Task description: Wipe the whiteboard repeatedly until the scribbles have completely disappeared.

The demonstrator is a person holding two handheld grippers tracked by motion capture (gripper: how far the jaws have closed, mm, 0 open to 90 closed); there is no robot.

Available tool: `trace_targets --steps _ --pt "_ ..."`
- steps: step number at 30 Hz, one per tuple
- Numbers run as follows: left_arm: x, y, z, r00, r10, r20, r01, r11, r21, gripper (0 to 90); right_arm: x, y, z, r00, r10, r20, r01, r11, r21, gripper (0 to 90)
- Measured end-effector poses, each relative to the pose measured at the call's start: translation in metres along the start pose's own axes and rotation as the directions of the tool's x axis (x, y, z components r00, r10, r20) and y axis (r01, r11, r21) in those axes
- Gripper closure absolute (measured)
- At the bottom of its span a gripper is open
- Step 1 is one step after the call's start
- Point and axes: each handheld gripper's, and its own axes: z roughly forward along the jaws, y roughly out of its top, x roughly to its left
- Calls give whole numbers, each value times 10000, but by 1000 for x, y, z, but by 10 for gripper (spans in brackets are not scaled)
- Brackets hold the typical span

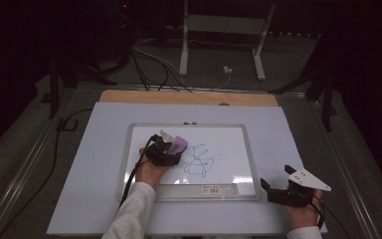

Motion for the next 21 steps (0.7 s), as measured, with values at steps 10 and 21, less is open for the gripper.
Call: trace_targets --steps 10,21 --pt "29 -1 -3 9935 -757 -852 772 9969 145 420 -2 -1 -1 10000 74 53 -74 10000 6 10" --pt "-3 -1 -2 9992 -379 151 375 9990 250 420 0 0 0 10000 10 10 -10 10000 21 10"
